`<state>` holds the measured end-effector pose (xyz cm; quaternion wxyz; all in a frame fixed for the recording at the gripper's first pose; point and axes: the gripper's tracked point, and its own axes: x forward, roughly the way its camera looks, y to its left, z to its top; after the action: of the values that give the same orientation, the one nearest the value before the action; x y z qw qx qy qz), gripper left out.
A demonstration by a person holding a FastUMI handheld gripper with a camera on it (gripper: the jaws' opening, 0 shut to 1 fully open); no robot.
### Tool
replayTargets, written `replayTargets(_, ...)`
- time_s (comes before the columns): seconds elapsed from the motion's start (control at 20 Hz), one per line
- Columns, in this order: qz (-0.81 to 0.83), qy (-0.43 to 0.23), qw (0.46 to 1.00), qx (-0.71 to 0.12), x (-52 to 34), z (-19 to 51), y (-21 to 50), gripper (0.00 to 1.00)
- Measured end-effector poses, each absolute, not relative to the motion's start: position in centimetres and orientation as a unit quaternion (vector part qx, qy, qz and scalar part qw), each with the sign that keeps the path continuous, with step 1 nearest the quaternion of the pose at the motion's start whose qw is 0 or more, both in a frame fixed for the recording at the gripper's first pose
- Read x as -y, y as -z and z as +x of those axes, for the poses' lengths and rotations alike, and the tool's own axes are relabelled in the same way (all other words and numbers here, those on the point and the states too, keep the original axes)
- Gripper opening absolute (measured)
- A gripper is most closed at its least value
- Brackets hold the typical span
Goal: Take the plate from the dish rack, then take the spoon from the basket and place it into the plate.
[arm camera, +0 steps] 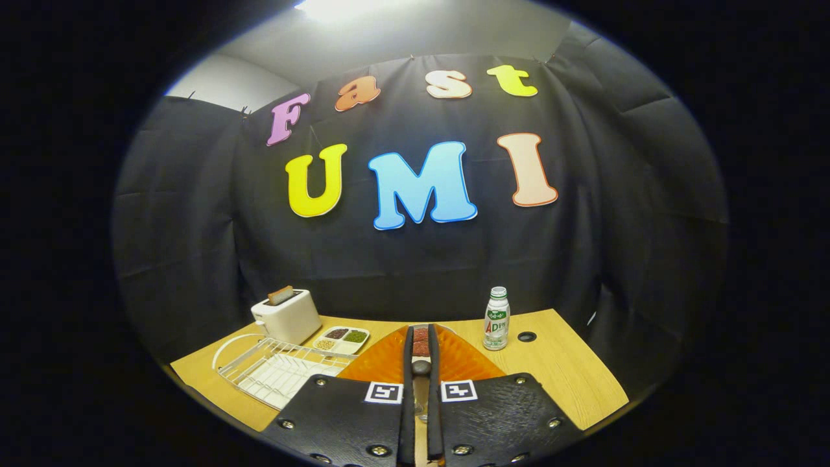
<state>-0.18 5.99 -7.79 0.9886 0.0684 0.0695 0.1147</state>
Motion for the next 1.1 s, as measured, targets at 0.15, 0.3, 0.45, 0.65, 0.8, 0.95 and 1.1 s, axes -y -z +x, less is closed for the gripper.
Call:
replayTargets(0.15,0.071,-0.138,0.984,-0.081,-8.0,-2.6,7.5,0.07)
replayTargets(0.3,0.075,-0.183,0.975,-0.097,-11.9,-5.1,9.1,0.07)
replayTargets(0.45,0.079,-0.236,0.961,-0.117,-16.2,-7.4,12.2,0.07)
replayTargets(0.65,0.090,-0.272,0.948,-0.141,-19.0,-9.2,15.1,0.07)
replayTargets(0.8,0.103,-0.281,0.943,-0.148,-20.0,-10.1,16.9,0.07)
replayTargets(0.95,0.117,-0.287,0.938,-0.157,-20.3,-10.0,18.8,0.07)
replayTargets(1.1,0.112,-0.282,0.939,-0.162,-19.5,-9.9,20.3,0.07)
